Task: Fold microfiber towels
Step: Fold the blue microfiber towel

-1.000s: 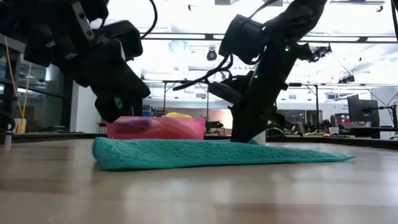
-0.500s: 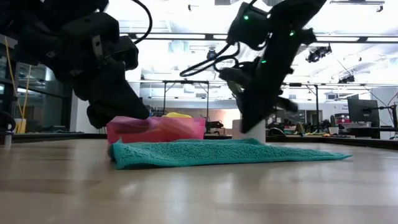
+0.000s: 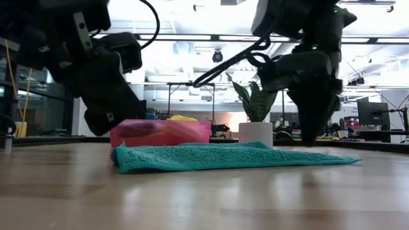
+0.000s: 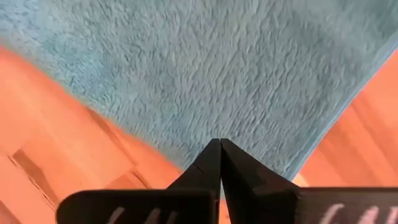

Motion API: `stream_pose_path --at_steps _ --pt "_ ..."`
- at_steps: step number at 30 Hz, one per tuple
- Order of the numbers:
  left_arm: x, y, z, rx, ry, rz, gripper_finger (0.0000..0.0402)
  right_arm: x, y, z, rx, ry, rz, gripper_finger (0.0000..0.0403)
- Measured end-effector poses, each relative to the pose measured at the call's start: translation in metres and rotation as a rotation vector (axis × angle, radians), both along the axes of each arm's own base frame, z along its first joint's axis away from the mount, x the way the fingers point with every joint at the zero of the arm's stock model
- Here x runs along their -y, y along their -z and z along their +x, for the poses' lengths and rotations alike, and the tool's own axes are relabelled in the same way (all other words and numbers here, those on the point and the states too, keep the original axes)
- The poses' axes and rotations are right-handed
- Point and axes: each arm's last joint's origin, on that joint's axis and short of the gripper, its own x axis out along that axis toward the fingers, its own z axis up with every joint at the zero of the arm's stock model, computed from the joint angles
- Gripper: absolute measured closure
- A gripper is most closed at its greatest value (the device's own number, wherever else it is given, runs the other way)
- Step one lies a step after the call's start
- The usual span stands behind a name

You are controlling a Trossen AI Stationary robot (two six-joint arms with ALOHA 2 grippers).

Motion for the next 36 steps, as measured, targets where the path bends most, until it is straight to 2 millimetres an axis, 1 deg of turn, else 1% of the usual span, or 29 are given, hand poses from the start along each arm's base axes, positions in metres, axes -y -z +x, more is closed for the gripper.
stream_pose_path --at_steps 5,7,9,12,16,19,23,26,31,36 --pt "0.004 0.006 0.008 -0.012 -0.007 0.003 0.0401 -0.01 0.003 -0.003 -0.027 0.036 0.004 0.0403" --pt "0.006 0.011 0.015 -0.029 0.014 0.003 0.0401 -0.011 0.01 -0.008 -0.038 0.076 0.012 0.0403" --pt "0.009 0.017 0.022 -0.054 0.041 -0.008 0.0401 -0.012 0.018 -0.017 -0.081 0.121 0.018 0.0403" --pt "0.014 0.021 0.036 -0.062 0.103 -0.046 0.0401 -0.017 0.024 -0.02 -0.055 0.172 0.049 0.0403" --pt "0.021 0.029 0.046 -0.105 0.146 -0.052 0.0401 -0.03 0.029 -0.024 -0.032 0.206 0.098 0.0403" --pt "0.025 0.033 0.043 -0.17 0.19 -0.012 0.0401 -0.042 0.03 -0.026 -0.015 0.225 0.124 0.0403" --pt "0.026 0.03 0.033 -0.244 0.297 0.039 0.0401 -0.058 0.029 -0.028 0.014 0.246 0.169 0.0403" --pt "0.026 0.026 0.028 -0.259 0.373 0.037 0.0401 -0.067 0.028 -0.028 0.036 0.269 0.193 0.0403" --pt "0.027 0.024 0.023 -0.294 0.45 0.011 0.0401 -0.072 0.028 -0.029 0.057 0.32 0.201 0.0403" --pt "0.028 0.026 0.019 -0.347 0.472 -0.01 0.0401 -0.073 0.028 -0.028 0.063 0.324 0.211 0.0403"
